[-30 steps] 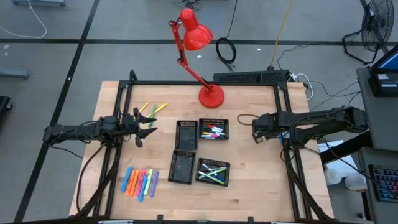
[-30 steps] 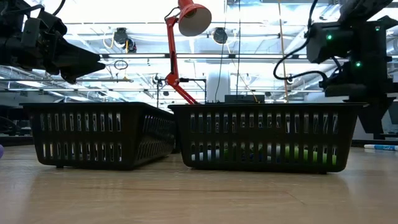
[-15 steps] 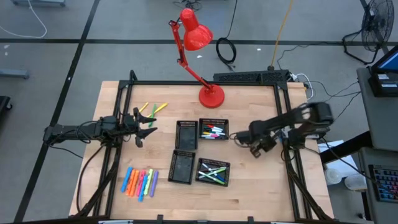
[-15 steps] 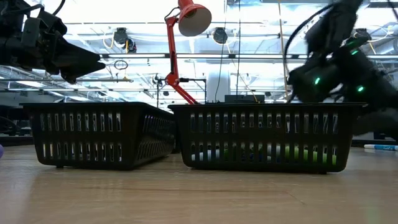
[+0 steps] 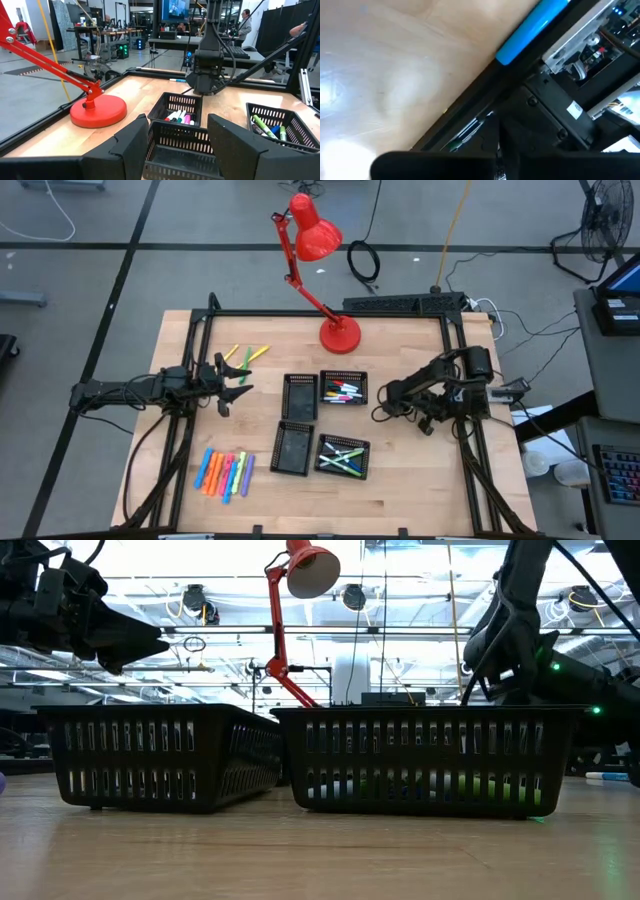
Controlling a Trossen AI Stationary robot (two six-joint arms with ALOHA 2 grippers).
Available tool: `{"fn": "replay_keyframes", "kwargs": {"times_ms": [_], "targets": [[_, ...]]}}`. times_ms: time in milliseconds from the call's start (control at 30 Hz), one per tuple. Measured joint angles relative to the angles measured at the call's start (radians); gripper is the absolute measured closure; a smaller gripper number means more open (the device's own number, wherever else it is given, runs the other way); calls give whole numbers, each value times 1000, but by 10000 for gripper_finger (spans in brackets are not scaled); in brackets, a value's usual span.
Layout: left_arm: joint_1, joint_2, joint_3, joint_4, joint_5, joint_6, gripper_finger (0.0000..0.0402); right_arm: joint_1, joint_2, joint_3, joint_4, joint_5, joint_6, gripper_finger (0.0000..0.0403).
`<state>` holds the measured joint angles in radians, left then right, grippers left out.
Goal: Pick & Place Markers
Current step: Put the light blue marker pen into the bottom right black bin
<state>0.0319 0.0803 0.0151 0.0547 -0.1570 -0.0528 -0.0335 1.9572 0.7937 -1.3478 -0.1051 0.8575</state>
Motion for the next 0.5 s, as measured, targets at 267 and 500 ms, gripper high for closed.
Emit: {"fn": "replay_keyframes", "kwargs": {"times_ms": [267, 500], "targets": [[0, 0, 0, 0, 0, 0, 192, -33, -91, -1, 114, 75, 17, 403], [0, 0, 0, 1, 0, 0, 192, -60, -195, -8, 112, 136, 85, 403]]}}
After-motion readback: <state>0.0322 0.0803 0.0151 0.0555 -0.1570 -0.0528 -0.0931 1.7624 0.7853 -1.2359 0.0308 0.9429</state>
